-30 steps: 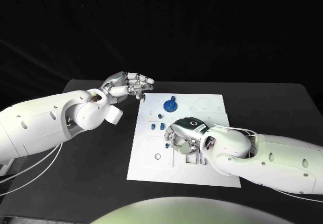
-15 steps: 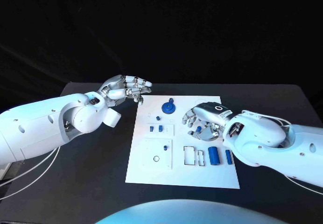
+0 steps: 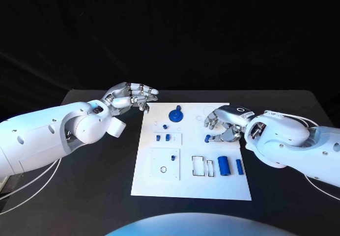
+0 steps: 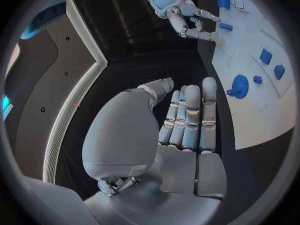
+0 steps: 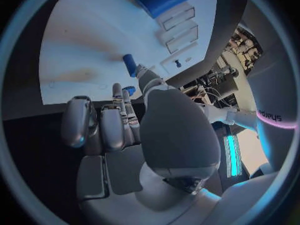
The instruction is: Assemble the parts on the task board
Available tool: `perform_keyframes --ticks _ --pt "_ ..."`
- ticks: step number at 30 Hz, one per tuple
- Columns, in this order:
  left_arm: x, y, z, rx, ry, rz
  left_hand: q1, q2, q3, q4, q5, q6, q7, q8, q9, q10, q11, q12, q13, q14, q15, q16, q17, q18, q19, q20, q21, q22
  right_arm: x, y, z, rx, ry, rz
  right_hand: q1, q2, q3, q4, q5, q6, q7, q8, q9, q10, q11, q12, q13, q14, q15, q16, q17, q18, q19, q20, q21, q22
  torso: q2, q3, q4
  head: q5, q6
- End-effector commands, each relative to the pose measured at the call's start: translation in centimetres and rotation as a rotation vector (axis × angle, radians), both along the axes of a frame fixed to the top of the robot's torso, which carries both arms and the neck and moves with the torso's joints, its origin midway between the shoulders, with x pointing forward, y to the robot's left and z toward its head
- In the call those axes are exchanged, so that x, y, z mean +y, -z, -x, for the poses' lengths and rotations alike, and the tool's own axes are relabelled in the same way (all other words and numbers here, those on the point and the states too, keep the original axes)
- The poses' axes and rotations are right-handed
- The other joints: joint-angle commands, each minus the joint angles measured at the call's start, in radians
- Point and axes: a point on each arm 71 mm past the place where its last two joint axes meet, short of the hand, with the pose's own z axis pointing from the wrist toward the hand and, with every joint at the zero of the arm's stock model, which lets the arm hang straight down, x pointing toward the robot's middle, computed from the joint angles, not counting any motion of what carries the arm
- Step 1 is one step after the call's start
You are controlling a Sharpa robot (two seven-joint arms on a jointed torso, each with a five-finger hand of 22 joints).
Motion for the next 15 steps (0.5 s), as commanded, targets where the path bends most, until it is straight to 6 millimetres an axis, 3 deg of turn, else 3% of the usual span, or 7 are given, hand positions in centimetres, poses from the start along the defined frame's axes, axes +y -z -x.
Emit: perform_keyframes --ticks 1,9,12,15 --pt "-0.26 -0.08 0.09 -0.003 0.023 0.009 -0.003 -0.004 0.000 -0.006 0.004 -0.006 0.001 0.000 0.000 -0.006 -0.002 -0.005 -0.001 0.000 0.009 -0.006 -0.001 0.014 0.004 0.000 -0.005 -0.001 0.08 0.79 0.07 0.046 -0.016 0.050 0.016 0.003 -0.007 0.005 0.006 0.008 0.003 -0.005 -0.001 -0.004 -0.001 0.007 -0.001 0.016 0.009 0.004 0.002 0.006 0.004 0.006 0.001 0.035 0.001 -0.0007 0.0015 -0.001 0.000" --pt "-0.22 -0.04 0.08 0.001 0.021 0.005 -0.003 -0.004 0.000 -0.006 0.004 -0.006 0.001 0.000 0.000 -0.006 -0.002 -0.005 -0.001 0.000 0.009 -0.006 -0.001 0.014 0.004 0.000 -0.005 -0.001 0.34 1.53 0.03 0.065 -0.016 0.058 0.044 0.016 0.008 0.027 0.007 0.020 0.004 -0.008 -0.003 0.025 -0.004 0.038 -0.001 0.018 0.007 0.011 0.007 0.004 0.011 0.004 0.010 0.043 0.001 -0.0003 0.0010 0.001 -0.001" --pt "-0.24 -0.04 0.09 0.001 0.021 0.005 -0.005 -0.003 0.000 -0.006 0.004 -0.006 0.001 0.001 0.000 -0.006 -0.003 -0.004 -0.001 0.000 0.009 -0.006 -0.001 0.014 0.004 0.000 -0.006 -0.001 0.45 1.59 -0.04 0.063 -0.015 0.053 0.065 0.025 0.051 0.046 0.008 0.038 0.003 -0.007 -0.004 0.048 -0.006 0.050 -0.004 0.021 0.004 0.021 0.017 0.000 0.020 0.001 0.026 0.054 0.002 -0.0009 0.0005 0.001 -0.001" --pt "-0.25 -0.04 0.10 0.001 0.021 0.005 -0.005 -0.003 0.000 -0.006 0.004 -0.006 0.001 0.001 0.001 -0.006 -0.003 -0.004 -0.001 0.000 0.009 -0.006 -0.001 0.015 0.004 0.000 -0.006 -0.001 0.55 1.61 -0.09 0.061 -0.015 0.043 0.081 0.027 0.133 0.074 0.008 0.071 -0.004 -0.002 -0.004 0.088 -0.014 0.058 -0.008 0.024 -0.004 0.030 0.024 -0.003 0.030 -0.004 0.043 0.068 0.002 -0.0004 0.0005 0.001 -0.002"
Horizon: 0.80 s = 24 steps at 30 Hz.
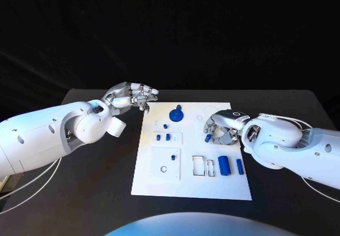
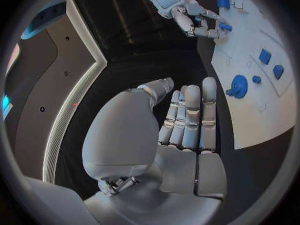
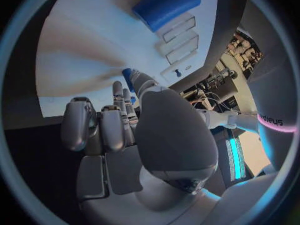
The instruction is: Assemble the parts on the task board
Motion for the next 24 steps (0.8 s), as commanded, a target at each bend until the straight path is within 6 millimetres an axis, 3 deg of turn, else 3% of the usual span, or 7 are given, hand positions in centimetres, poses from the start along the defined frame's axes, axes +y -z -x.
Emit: perform_keyframes --ticks 1,8,15,24 --pt "-0.27 -0.08 0.10 -0.002 0.020 0.007 -0.005 -0.003 0.000 -0.006 0.004 -0.006 0.001 0.001 0.001 -0.006 -0.003 -0.004 -0.001 0.000 0.009 -0.006 -0.001 0.015 0.004 0.001 -0.006 -0.002 0.13 0.16 0.02 0.008 -0.005 0.004 0.018 0.000 0.067 0.020 0.002 0.030 -0.007 0.007 0.003 0.034 -0.009 0.005 -0.002 0.024 -0.007 0.009 0.004 -0.005 0.010 -0.005 0.014 0.072 0.000 0.0004 -0.0007 0.001 -0.001" --pt "-0.28 -0.08 0.10 -0.001 0.020 0.007 -0.005 -0.003 0.000 -0.006 0.004 -0.006 0.001 0.001 0.001 -0.006 -0.003 -0.004 -0.001 0.000 0.009 -0.006 -0.001 0.015 0.004 0.001 -0.006 -0.002 0.45 0.18 0.10 0.009 -0.013 -0.015 0.010 -0.011 0.143 0.033 -0.001 0.068 -0.019 0.027 0.016 0.083 -0.023 0.005 0.002 0.025 -0.017 0.015 0.006 -0.008 0.016 -0.016 0.028 0.084 0.000 0.0008 -0.0013 0.001 -0.002" --pt "-0.27 -0.07 0.10 -0.001 0.020 0.007 -0.005 -0.003 0.000 -0.006 0.004 -0.006 0.001 0.001 0.001 -0.006 -0.003 -0.004 -0.001 0.000 0.009 -0.006 -0.001 0.015 0.004 0.001 -0.006 -0.002 0.77 0.20 0.24 0.008 -0.019 -0.030 0.006 -0.016 0.150 0.033 -0.002 0.070 -0.019 0.029 0.018 0.087 -0.024 0.003 0.003 0.025 -0.018 0.015 0.005 -0.008 0.017 -0.017 0.029 0.086 0.000 0.0015 -0.0006 0.000 -0.003" --pt "-0.25 -0.07 0.10 0.000 0.021 0.006 -0.005 -0.003 0.000 -0.006 0.004 -0.006 0.001 0.001 0.001 -0.006 -0.003 -0.004 -0.001 0.000 0.009 -0.006 -0.001 0.015 0.004 0.001 -0.006 -0.002 0.62 0.32 0.17 0.014 -0.003 -0.022 -0.027 -0.057 0.165 0.044 -0.004 0.051 -0.009 0.021 0.020 0.079 -0.016 -0.017 0.002 0.022 -0.012 0.012 -0.007 -0.006 0.011 -0.015 0.015 0.081 -0.001 0.0010 -0.0015 0.001 -0.005"
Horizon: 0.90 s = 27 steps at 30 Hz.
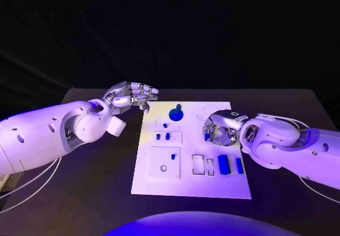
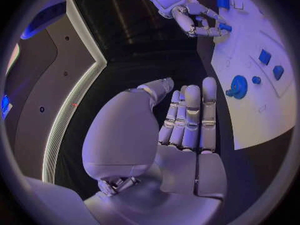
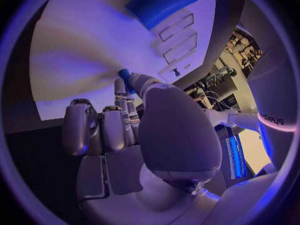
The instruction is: Assemble the parts on the task board
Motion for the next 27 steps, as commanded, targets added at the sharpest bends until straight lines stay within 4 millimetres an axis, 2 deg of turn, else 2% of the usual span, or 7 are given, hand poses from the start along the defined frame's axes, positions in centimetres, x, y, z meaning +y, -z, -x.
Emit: perform_keyframes --ticks 1,7,15,19,23,25,27 --pt "-0.25 -0.09 0.09 -0.003 0.020 0.008 -0.005 -0.003 0.000 -0.006 0.004 -0.006 0.001 0.001 0.001 -0.006 -0.003 -0.004 -0.001 0.000 0.009 -0.006 -0.001 0.014 0.004 0.001 -0.006 -0.002 0.18 0.06 0.08 0.003 -0.002 -0.003 -0.017 -0.028 0.005 0.010 -0.004 -0.016 0.008 -0.010 -0.001 -0.008 0.011 -0.014 -0.001 0.020 0.005 0.001 -0.011 -0.005 -0.005 0.000 -0.016 0.078 -0.001 -0.0001 -0.0003 0.000 0.000" --pt "-0.25 -0.08 0.08 -0.002 0.020 0.008 -0.005 -0.003 0.000 -0.006 0.004 -0.006 0.001 0.001 0.001 -0.006 -0.003 -0.004 -0.001 0.000 0.009 -0.006 -0.001 0.014 0.004 0.001 -0.006 -0.002 0.27 0.05 0.09 0.002 0.000 -0.004 -0.039 -0.052 -0.004 0.017 -0.006 -0.037 0.018 -0.020 -0.002 -0.020 0.020 -0.026 -0.002 0.020 0.012 0.002 -0.011 -0.004 -0.007 0.007 -0.022 0.077 -0.001 0.0000 0.0004 0.000 0.000" --pt "-0.24 -0.08 0.08 -0.001 0.020 0.007 -0.005 -0.003 0.000 -0.006 0.004 -0.006 0.001 0.001 0.001 -0.006 -0.003 -0.004 -0.001 0.000 0.009 -0.006 -0.001 0.014 0.004 0.001 -0.006 -0.002 0.32 -0.01 0.08 -0.004 0.003 -0.009 -0.033 -0.040 0.000 0.011 -0.004 -0.022 0.010 -0.009 0.005 0.007 0.011 -0.013 0.008 0.021 0.007 0.006 -0.007 -0.004 -0.004 0.006 -0.016 0.081 -0.001 -0.0006 0.0002 0.000 0.000" --pt "-0.25 -0.07 0.08 -0.001 0.021 0.007 -0.005 -0.003 0.000 -0.006 0.004 -0.006 0.001 0.001 0.001 -0.006 -0.003 -0.004 -0.001 0.000 0.009 -0.006 -0.001 0.014 0.004 0.001 -0.006 -0.002 0.27 -0.05 0.04 -0.010 0.007 -0.011 -0.015 -0.010 0.031 0.002 -0.002 0.001 -0.002 0.007 0.015 0.031 -0.001 -0.002 0.020 0.022 -0.003 0.010 -0.004 -0.006 0.001 -0.002 -0.008 0.088 -0.001 -0.0004 0.0002 0.000 0.000" --pt "-0.25 -0.06 0.08 0.000 0.021 0.007 -0.007 -0.002 0.001 -0.007 0.004 -0.007 0.000 0.003 0.002 -0.007 -0.003 -0.002 -0.001 0.000 0.009 -0.006 -0.002 0.015 0.004 0.001 -0.007 -0.003 0.23 -0.19 -0.04 -0.029 0.012 -0.022 0.012 0.046 0.098 -0.025 0.000 0.027 -0.018 0.038 0.037 0.064 -0.016 0.011 0.038 0.023 -0.017 0.013 0.000 -0.009 0.007 -0.015 0.003 0.097 -0.001 -0.0006 0.0002 0.000 0.000" --pt "-0.25 -0.06 0.08 0.000 0.021 0.006 -0.007 -0.002 0.001 -0.007 0.004 -0.007 0.000 0.003 0.002 -0.007 -0.003 -0.002 -0.001 0.000 0.009 -0.006 -0.002 0.015 0.004 0.001 -0.007 -0.003 0.23 -0.27 -0.05 -0.039 0.015 -0.029 0.011 0.057 0.132 -0.036 0.001 0.028 -0.022 0.052 0.052 0.081 -0.021 0.017 0.048 0.025 -0.021 0.015 0.002 -0.010 0.010 -0.019 0.009 0.102 -0.001 -0.0004 0.0004 0.000 -0.001" --pt "-0.25 -0.05 0.08 0.001 0.021 0.006 -0.007 -0.002 0.001 -0.007 0.004 -0.007 0.000 0.003 0.002 -0.007 -0.003 -0.002 -0.001 0.000 0.009 -0.006 -0.002 0.015 0.004 0.001 -0.007 -0.003 0.25 -0.34 -0.05 -0.046 0.017 -0.036 0.004 0.056 0.153 -0.043 0.001 0.026 -0.023 0.061 0.061 0.087 -0.023 0.018 0.053 0.025 -0.023 0.017 0.004 -0.011 0.012 -0.022 0.013 0.105 0.000 0.0000 0.0008 0.000 -0.001"
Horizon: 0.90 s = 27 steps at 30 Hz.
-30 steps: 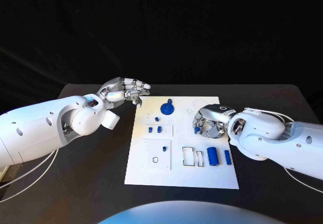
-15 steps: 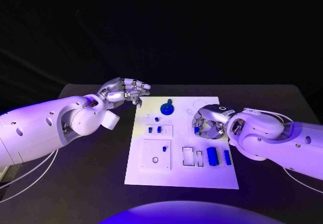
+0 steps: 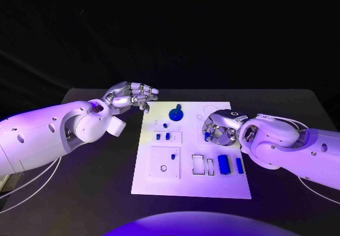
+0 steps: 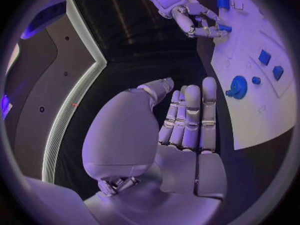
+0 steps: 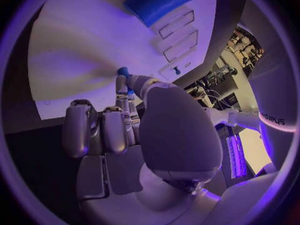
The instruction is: Assemble the parts on the task board
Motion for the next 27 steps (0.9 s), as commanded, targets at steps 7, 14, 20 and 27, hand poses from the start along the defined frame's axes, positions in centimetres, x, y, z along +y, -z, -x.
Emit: perform_keyframes --ticks 7,14,20,27 --pt "-0.2 0.0 0.0 0.001 0.017 0.005 -0.007 -0.002 0.001 -0.007 0.004 -0.007 0.000 0.004 0.002 -0.007 -0.003 -0.002 -0.002 -0.001 0.009 -0.006 -0.001 0.015 0.004 0.001 -0.003 -0.001 0.3 -0.7 0.2 -0.053 -0.001 -0.049 -0.024 0.019 0.069 -0.030 0.005 0.001 -0.007 0.058 0.071 0.019 -0.004 -0.001 0.019 0.027 -0.008 0.006 0.000 -0.013 0.003 -0.011 0.013 0.112 -0.001 0.0002 -0.0002 -0.001 0.000" --pt "-0.1 0.0 -0.1 0.002 0.015 0.002 -0.006 -0.002 0.001 -0.008 0.004 -0.008 0.001 0.004 0.002 -0.010 -0.002 -0.002 -0.002 -0.001 0.009 -0.006 -0.001 0.015 0.004 0.001 -0.003 -0.001 0.5 -1.4 0.5 -0.061 -0.010 -0.084 -0.032 0.014 0.078 -0.037 0.004 -0.002 -0.008 0.064 0.078 0.019 -0.004 -0.003 0.023 0.027 -0.008 0.006 -0.001 -0.013 0.002 -0.012 0.011 0.112 -0.002 0.0009 0.0006 -0.003 0.001" --pt "-0.2 0.1 -0.2 0.004 0.016 0.002 -0.006 -0.002 0.001 -0.008 0.004 -0.008 0.001 0.004 0.002 -0.010 -0.002 -0.002 -0.002 -0.001 0.009 -0.006 -0.001 0.015 0.004 0.001 -0.003 -0.001 0.7 -2.9 0.7 -0.064 -0.017 -0.127 -0.037 0.013 0.082 -0.040 0.003 -0.003 -0.009 0.067 0.082 0.020 -0.005 -0.004 0.024 0.027 -0.008 0.006 -0.001 -0.013 0.002 -0.012 0.012 0.113 -0.001 0.0001 -0.0016 -0.004 0.005" --pt "-0.4 0.2 -0.2 0.008 0.022 0.001 -0.006 -0.003 0.002 -0.009 0.004 -0.009 0.001 0.004 0.002 -0.011 -0.002 -0.003 -0.003 -0.001 0.009 -0.006 -0.001 0.015 0.004 0.001 -0.004 -0.001 1.9 -5.0 1.6 -0.058 -0.060 -0.193 -0.040 0.011 0.085 -0.042 0.003 -0.004 -0.009 0.070 0.085 0.020 -0.005 -0.006 0.026 0.026 -0.009 0.005 -0.004 -0.012 0.001 -0.012 0.008 0.111 -0.001 -0.0003 0.0003 -0.002 0.007"
